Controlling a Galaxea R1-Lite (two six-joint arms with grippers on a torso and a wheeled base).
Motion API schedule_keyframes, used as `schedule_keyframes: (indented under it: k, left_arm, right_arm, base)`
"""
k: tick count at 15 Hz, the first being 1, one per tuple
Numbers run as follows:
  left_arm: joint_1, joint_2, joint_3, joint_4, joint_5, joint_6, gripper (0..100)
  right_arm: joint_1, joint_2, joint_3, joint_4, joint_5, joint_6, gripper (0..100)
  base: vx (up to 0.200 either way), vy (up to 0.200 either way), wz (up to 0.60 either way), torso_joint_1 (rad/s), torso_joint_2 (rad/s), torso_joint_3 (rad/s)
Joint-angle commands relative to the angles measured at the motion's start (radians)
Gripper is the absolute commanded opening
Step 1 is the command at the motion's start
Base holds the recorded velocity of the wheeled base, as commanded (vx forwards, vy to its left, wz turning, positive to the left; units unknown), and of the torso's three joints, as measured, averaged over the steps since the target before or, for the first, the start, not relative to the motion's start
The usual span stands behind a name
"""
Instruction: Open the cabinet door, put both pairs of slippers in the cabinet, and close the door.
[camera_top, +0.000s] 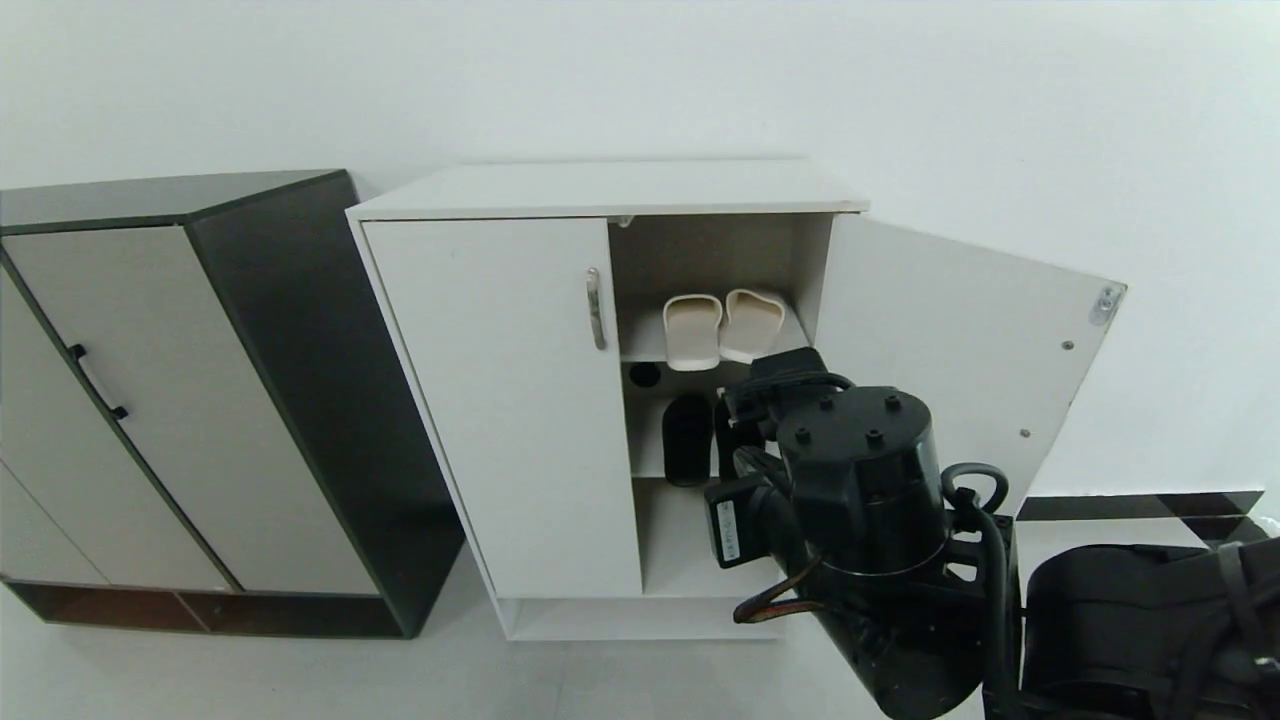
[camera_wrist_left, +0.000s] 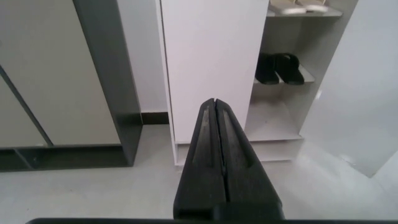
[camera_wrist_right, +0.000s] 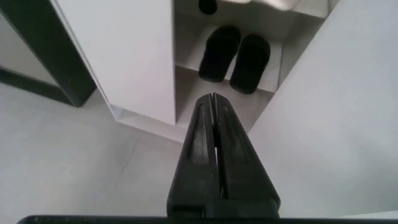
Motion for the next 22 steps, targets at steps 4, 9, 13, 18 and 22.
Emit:
schedule_keyframes:
  k: [4, 9, 13, 18, 22]
  left_arm:
    - [0.001, 0.001, 0.000, 0.000, 0.000, 0.000, 0]
    - [0.001, 0.001, 0.000, 0.000, 0.000, 0.000, 0]
    - [0.001, 0.001, 0.000, 0.000, 0.000, 0.000, 0]
    - [0.001, 0.001, 0.000, 0.000, 0.000, 0.000, 0]
    - [0.001, 0.001, 0.000, 0.000, 0.000, 0.000, 0]
  right_arm:
    - [0.001, -0.003, -0.001, -0.001, 0.000, 0.000, 0]
    - [-0.002, -0.002, -0.001, -0.001, 0.000, 0.000, 0]
    - [-0.002, -0.003, -0.001, -0.001, 0.000, 0.000, 0]
    - [-0.007, 0.000, -0.001, -0.001, 0.000, -0.002, 0]
    - [-0.008, -0.003, 0.018, -0.003, 0.000, -0.025, 0]
  base:
    - [0.000, 0.000, 0.00, 0.126, -0.47, -0.334]
    - [0.000, 0.000, 0.00, 0.161, -0.47, -0.317]
    - [0.000, 0.000, 0.00, 0.187, -0.50, -0.316]
    - [0.000, 0.000, 0.00, 0.211, -0.52, -0.312]
    - [0.000, 0.000, 0.00, 0.243, -0.56, -0.326]
